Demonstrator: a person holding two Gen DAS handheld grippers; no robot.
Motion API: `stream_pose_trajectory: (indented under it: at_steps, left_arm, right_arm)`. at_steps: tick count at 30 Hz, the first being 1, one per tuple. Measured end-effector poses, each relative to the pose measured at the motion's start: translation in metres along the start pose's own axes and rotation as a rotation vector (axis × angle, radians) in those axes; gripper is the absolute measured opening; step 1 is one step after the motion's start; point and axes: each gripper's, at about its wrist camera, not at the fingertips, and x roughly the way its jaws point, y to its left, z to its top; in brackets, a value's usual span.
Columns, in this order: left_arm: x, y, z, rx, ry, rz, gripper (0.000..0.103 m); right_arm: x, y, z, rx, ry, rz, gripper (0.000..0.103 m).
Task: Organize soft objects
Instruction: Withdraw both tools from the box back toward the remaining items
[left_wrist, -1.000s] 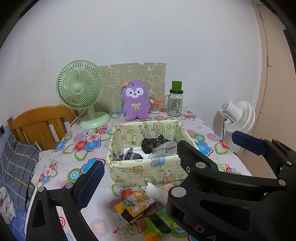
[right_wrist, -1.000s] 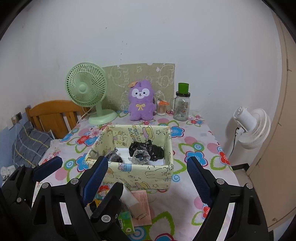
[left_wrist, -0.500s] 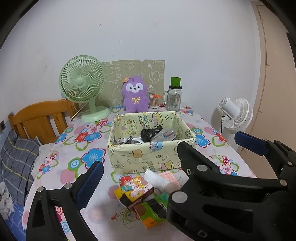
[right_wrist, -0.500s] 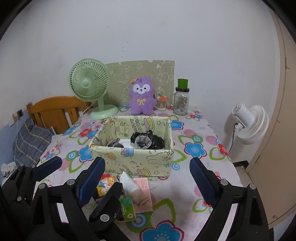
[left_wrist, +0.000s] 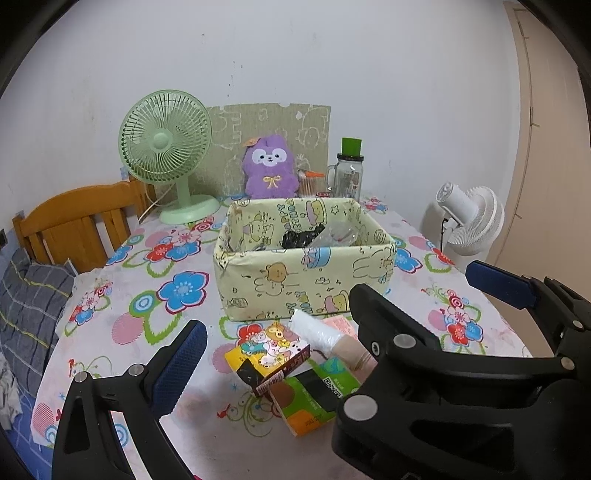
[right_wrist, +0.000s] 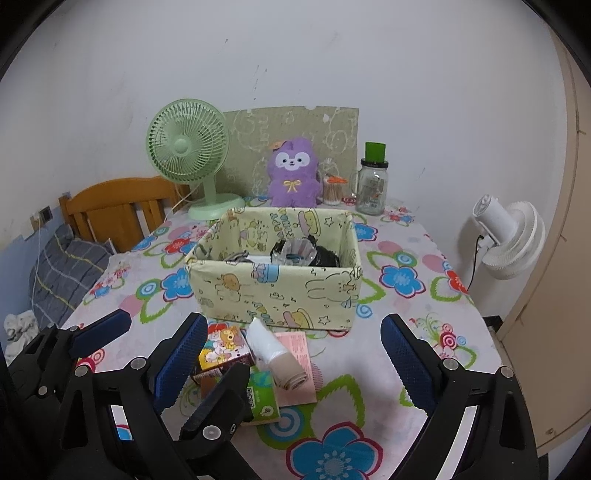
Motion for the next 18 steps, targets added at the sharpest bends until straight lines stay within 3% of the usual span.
stream_pose_trajectory:
  at_steps: [8,18]
  left_arm:
    - [0.013,0.003,-0.01,0.005,0.017,0.002,0.101]
    - [0.035,0.012,-0.02,-0.014,0.074,0.005,0.101]
  right_arm:
    - [0.01,0.004,-0.009,-0.022,-0.004,-0.015,0.096]
    - [0.038,0.006,-0.02,-0.018,0.058,-0.01,0.096]
